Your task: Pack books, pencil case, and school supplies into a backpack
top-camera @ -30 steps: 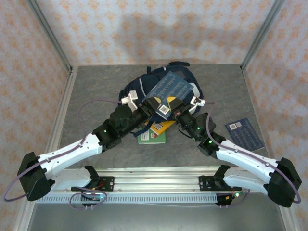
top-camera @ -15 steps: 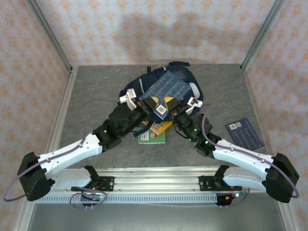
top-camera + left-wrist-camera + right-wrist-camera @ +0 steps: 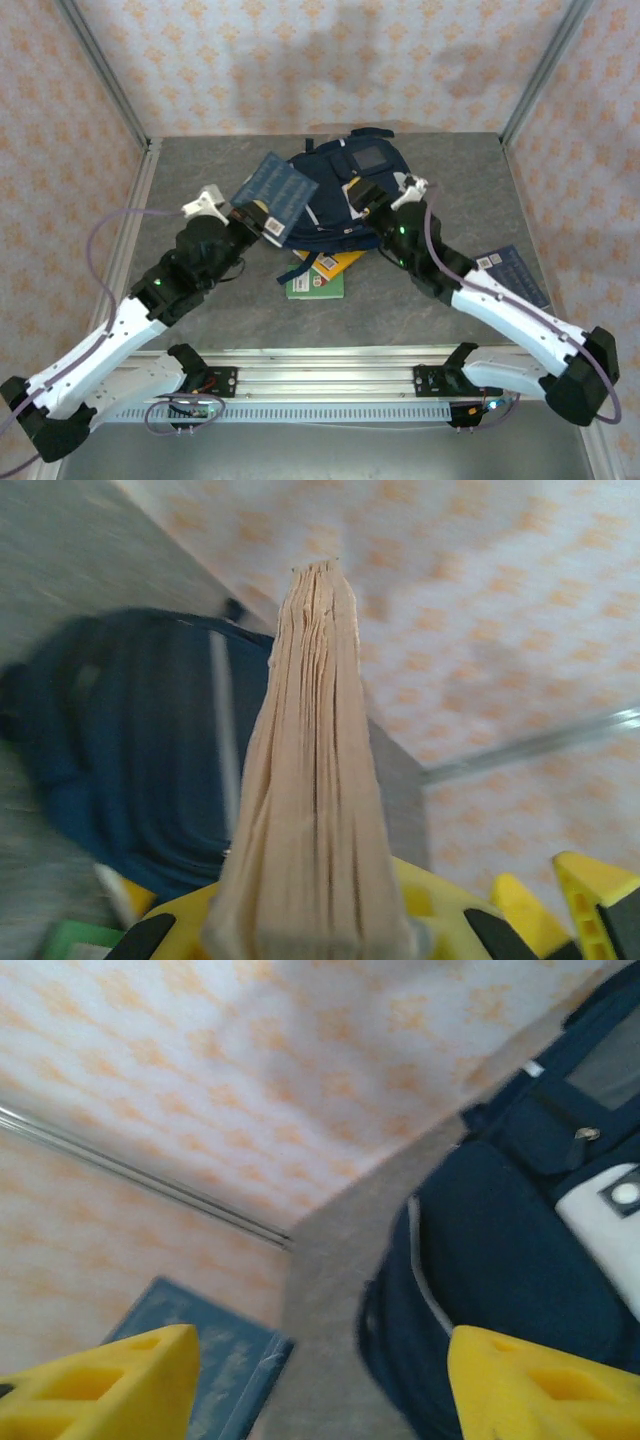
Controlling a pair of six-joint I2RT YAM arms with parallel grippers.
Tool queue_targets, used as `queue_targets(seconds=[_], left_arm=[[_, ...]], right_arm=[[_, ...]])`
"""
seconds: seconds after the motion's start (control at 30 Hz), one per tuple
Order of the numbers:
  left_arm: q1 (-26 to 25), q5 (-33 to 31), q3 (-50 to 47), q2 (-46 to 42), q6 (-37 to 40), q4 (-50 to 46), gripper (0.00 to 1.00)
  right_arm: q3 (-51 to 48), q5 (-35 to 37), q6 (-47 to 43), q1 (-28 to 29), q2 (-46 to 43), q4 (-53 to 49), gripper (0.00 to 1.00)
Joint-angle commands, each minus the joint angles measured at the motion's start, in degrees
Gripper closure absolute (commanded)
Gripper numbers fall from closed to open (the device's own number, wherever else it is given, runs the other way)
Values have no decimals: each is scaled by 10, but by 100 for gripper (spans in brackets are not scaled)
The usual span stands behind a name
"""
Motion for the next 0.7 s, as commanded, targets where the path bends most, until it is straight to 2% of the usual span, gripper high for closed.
queue_targets(seconds=[0.0,0.13,0.23,0.43,0.67], left_arm=[[30,-41,2,-24,26,-140,100],[46,-75,-21,-56,27,-165,100],[53,-88,-21,-70,40,-178,100],[56,-101,-13,-91,75,-199,100],[58,-96,-19,-99,96,-199,100]], right_arm=[[128,-75,-163,-7,110,-195,37],[293,-86,-259,-7,261,-322,32],[401,-57,-286,-6,355,-396,24],[540,-40,-309,1,489,-433,15],[696,-35,-334,30,617,-497,14]])
